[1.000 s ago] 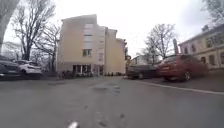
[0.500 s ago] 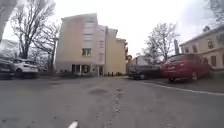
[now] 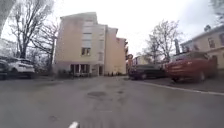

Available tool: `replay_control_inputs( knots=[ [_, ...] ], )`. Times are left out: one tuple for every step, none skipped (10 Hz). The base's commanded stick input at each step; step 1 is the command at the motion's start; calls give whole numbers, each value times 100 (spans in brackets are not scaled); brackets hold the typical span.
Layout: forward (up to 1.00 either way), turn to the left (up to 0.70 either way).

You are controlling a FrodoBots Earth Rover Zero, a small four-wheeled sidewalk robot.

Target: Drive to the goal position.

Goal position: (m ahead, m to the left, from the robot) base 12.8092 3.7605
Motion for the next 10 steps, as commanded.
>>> replay_control_inputs(
  knots=[
    [100,0],
    [100,0],
    [100,0],
    [100,0],
    [100,0],
    [100,0],
    [100,0],
    [100,0],
    [100,0],
    [100,0]
  ],
)
